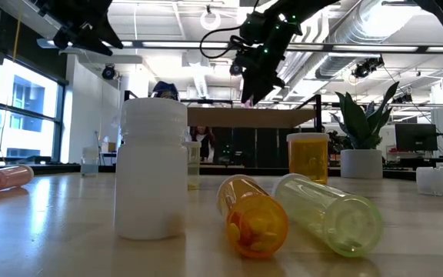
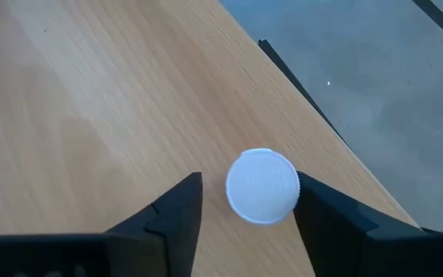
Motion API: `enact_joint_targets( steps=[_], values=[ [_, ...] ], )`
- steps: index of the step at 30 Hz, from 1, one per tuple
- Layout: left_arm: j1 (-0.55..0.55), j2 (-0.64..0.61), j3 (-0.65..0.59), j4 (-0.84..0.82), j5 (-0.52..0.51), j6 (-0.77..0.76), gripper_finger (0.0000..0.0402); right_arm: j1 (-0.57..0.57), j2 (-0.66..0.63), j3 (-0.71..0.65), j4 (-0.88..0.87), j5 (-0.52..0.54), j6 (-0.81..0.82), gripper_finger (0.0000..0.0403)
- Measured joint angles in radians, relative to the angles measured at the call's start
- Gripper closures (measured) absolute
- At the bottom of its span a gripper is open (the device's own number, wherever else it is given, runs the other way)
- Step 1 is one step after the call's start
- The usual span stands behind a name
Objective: Pick and place medicine bottles onto shelf by color
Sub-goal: Put the pink pill bottle on the shelf
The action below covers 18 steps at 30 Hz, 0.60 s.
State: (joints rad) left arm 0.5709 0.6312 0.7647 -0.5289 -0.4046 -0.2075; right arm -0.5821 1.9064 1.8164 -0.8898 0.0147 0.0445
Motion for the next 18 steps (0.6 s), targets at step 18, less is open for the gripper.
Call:
enact_joint_targets(
  steps=[18],
  values=[
    [0.000, 0.000, 0.000, -0.204, 0.004, -0.142, 0.0137, 0.000, -0.008, 0.001, 0.011, 0.005, 0.001, 0.0196]
  ],
)
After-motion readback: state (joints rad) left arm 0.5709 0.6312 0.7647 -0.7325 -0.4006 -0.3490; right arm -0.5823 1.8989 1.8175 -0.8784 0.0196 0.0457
